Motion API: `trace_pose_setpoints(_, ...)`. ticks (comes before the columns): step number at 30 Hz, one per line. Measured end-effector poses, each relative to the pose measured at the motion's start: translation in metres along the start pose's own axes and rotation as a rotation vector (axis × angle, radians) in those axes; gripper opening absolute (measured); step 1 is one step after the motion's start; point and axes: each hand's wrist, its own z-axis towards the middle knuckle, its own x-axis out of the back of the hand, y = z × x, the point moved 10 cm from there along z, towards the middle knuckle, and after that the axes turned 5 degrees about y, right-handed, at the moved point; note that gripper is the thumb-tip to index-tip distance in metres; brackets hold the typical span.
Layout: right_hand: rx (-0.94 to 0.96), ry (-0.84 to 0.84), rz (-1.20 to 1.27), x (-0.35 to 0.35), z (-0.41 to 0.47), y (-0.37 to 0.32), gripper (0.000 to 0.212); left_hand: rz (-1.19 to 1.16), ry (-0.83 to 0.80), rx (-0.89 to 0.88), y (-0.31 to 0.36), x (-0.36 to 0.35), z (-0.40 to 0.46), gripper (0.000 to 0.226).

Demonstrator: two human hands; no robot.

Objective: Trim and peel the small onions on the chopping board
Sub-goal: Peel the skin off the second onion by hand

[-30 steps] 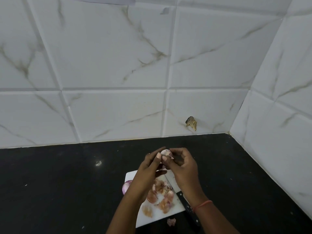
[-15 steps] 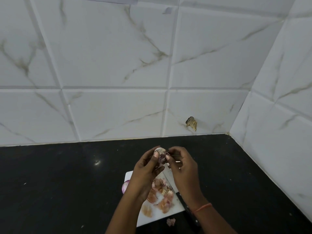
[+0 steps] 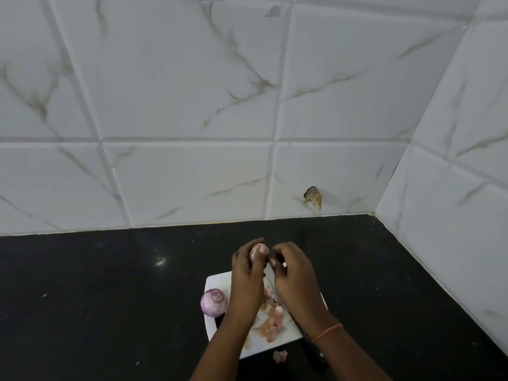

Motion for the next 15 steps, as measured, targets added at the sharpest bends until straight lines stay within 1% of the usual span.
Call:
trace_pose_setpoints(1,0.002,-0.019,0.016,-0.002,-0.001,-0.002,0.022,0.001,0.013,0.024,-0.004,0.0,0.0,0.021)
trace_pose_setpoints(3,-0.007,-0.044,0.051,-0.006,-0.002,-0.006,0.021,-0.02,0.017,0.082,-0.01,0.0,0.001,0.028)
trace_pose_setpoints(5,-0.017,-0.053,0.082,-0.006,-0.003,-0.007,0.018,-0.016,-0.002,0.09,-0.006,0.001,0.0,0.033)
trace_pose_setpoints(7,0.003,-0.054,0.096,-0.005,-0.003,-0.01,0.018,-0.001,-0.01,0.112,-0.006,0.002,0.0,0.034)
trace_pose_setpoints(12,0.109,-0.037,0.013,-0.008,-0.004,-0.017,0.016,-0.105,-0.032,0.319,-0.019,-0.003,-0.002,0.034)
trace_pose_setpoints(15,0.187,-0.048,-0.004,-0.007,-0.008,-0.025,0.026,-0.28,-0.004,0.507,-0.024,-0.006,-0.01,0.034)
